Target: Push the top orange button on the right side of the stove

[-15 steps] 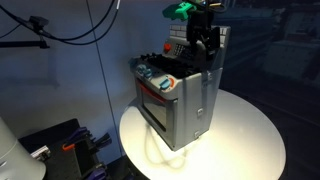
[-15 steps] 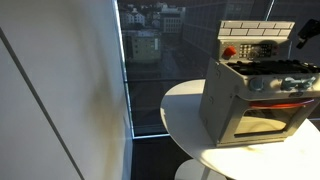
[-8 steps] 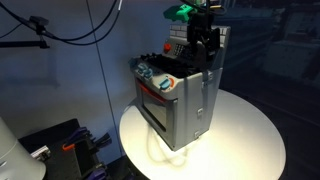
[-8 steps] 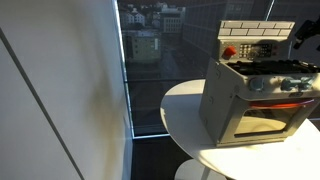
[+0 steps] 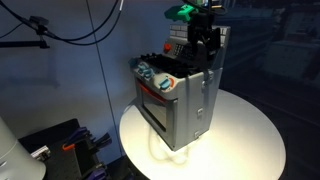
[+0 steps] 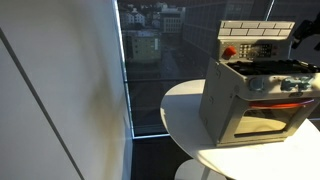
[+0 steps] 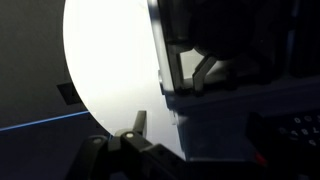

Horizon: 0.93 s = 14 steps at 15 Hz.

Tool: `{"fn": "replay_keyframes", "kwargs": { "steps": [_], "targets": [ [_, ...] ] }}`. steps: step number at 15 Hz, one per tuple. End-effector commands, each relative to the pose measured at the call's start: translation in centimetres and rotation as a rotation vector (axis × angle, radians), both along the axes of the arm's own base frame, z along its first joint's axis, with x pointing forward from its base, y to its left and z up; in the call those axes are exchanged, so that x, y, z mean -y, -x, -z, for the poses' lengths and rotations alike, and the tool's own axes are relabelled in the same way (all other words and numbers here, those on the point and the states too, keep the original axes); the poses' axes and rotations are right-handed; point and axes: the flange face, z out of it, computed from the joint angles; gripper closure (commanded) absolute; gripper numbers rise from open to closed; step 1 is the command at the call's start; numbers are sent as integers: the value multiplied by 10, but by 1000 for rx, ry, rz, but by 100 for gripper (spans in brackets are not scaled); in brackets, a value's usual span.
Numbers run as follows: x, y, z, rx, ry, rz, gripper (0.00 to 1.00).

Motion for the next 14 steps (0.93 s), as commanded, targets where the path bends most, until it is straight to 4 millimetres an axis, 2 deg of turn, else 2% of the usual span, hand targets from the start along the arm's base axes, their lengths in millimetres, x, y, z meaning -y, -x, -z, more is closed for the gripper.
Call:
{"fn": "replay_keyframes", "kwargs": {
  "steps": [1,14],
  "targets": [
    [2,-9,-5,19,-14,-19,0],
    [3,-17,3,15,-20,-27,0]
  ]
}}
